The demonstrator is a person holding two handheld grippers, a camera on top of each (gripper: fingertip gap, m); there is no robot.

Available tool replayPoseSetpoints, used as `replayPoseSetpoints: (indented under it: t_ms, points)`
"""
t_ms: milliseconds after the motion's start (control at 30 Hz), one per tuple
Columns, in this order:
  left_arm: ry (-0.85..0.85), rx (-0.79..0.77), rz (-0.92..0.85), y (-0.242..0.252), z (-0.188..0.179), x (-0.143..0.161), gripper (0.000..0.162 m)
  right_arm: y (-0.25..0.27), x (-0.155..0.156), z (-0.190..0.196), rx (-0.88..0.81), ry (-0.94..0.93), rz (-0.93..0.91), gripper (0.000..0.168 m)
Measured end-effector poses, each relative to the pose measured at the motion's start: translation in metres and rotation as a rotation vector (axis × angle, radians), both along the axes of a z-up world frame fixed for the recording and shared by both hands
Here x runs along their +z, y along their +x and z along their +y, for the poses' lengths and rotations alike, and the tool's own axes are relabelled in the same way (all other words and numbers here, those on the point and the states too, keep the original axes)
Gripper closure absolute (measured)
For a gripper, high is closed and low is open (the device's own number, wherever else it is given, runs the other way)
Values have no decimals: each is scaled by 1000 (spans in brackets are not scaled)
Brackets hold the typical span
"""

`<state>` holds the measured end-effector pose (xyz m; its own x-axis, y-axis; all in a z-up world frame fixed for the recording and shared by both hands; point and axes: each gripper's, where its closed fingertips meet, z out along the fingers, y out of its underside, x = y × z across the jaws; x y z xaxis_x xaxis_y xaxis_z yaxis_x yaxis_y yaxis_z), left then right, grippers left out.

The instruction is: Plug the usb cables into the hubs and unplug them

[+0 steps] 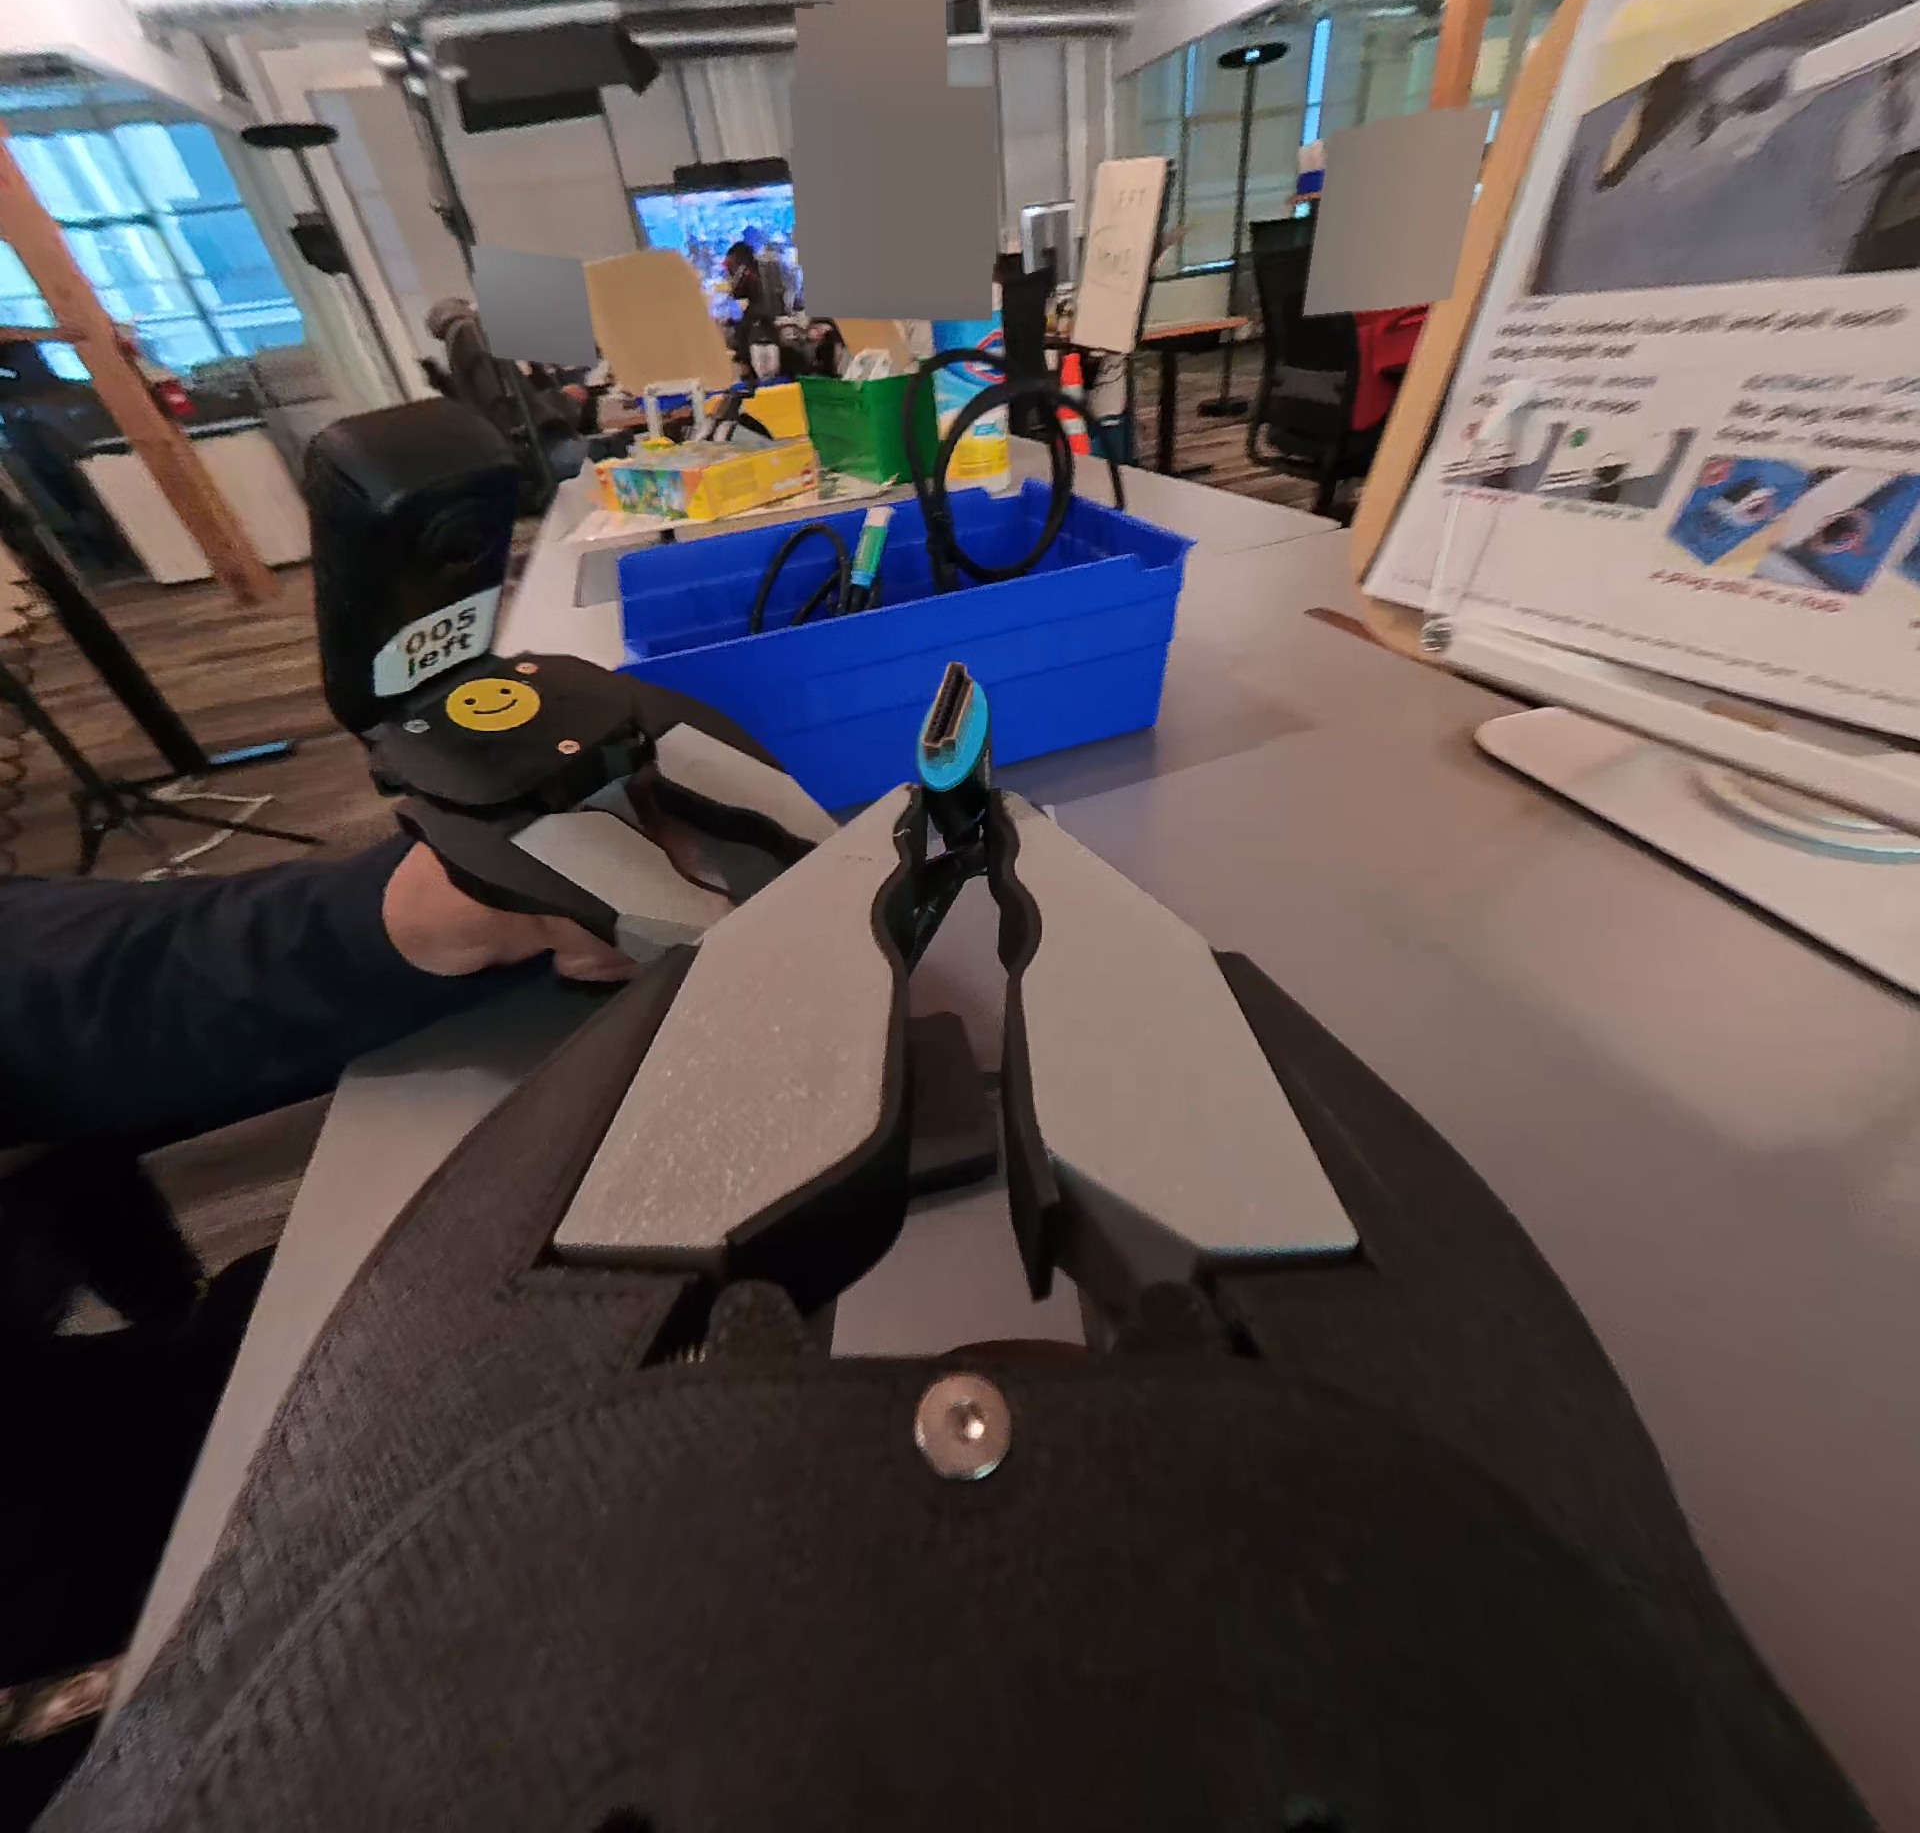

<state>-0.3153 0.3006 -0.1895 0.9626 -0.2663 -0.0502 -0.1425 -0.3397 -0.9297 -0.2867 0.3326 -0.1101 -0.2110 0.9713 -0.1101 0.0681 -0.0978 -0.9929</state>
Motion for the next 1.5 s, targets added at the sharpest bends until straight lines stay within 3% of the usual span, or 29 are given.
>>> replayPoseSetpoints:
  t_ms: [200, 400, 533, 700, 767, 867, 967, 1000, 1133, 1200, 1300, 1400, 1500]
  points:
    - [-19, 22, -108, -10, -2, 1, 131, 31, 18, 23, -254, 218, -97, 161]
    - [-54, 30, -51, -8, -2, -6, 131, 73, 10, 45, -500, 705, -516, 160]
    - [-72, 17, -13, -6, -2, -10, 129, 96, -23, 56, -488, 762, -791, 160]
    - [-240, -230, -75, 22, -13, -19, 119, 105, -68, 45, -299, 630, -1036, 161]
    - [-307, -285, 18, 19, -18, -17, 110, 98, -83, 40, -238, 581, -1080, 160]
    - [-374, -380, 206, 13, -22, -13, 102, 87, -102, 40, -205, 521, -1109, 159]
    - [-493, -511, 258, 17, -27, -22, 101, 79, -119, 33, -165, 444, -1088, 157]
    - [-538, -530, 268, 18, -26, -29, 98, 79, -125, 30, -142, 404, -1086, 167]
    - [-620, -436, 404, 7, -7, -56, 90, 75, -127, 22, -126, 286, -989, 161]
    - [-612, -423, 416, 8, -4, -55, 88, 77, -124, 19, -129, 259, -947, 144]
    - [-621, -405, 431, 0, -1, -56, 79, 76, -119, 11, -110, 241, -875, 135]
    - [-671, -441, 398, -3, -4, -60, 73, 69, -113, -4, -55, 197, -805, 131]
    - [-648, -493, 329, 7, 4, -61, 82, 56, -109, -16, 1, 166, -728, 130]
